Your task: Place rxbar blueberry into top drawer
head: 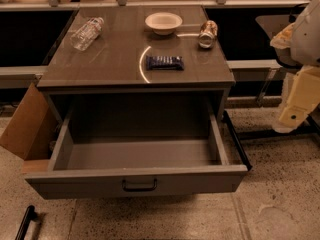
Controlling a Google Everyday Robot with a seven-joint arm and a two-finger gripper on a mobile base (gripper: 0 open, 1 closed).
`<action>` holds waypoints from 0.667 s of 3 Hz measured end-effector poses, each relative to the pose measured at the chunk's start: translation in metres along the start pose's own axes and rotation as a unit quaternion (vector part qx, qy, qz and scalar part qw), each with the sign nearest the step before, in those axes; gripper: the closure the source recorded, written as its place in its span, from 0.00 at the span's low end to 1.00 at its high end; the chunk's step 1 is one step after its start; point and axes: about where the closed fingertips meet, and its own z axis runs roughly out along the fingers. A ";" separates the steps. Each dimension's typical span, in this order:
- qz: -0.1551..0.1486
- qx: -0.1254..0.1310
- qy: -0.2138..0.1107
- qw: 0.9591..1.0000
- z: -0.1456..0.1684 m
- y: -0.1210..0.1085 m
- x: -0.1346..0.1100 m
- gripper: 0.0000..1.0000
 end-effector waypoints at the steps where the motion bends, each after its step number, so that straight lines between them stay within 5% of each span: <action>1: 0.000 0.000 0.000 1.000 0.000 0.000 0.000 0.00; 2: -0.011 -0.013 -0.030 0.999 0.021 -0.023 -0.016 0.00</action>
Offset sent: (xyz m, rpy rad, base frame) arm 0.0783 0.0292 -0.0282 0.1411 0.0293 0.1078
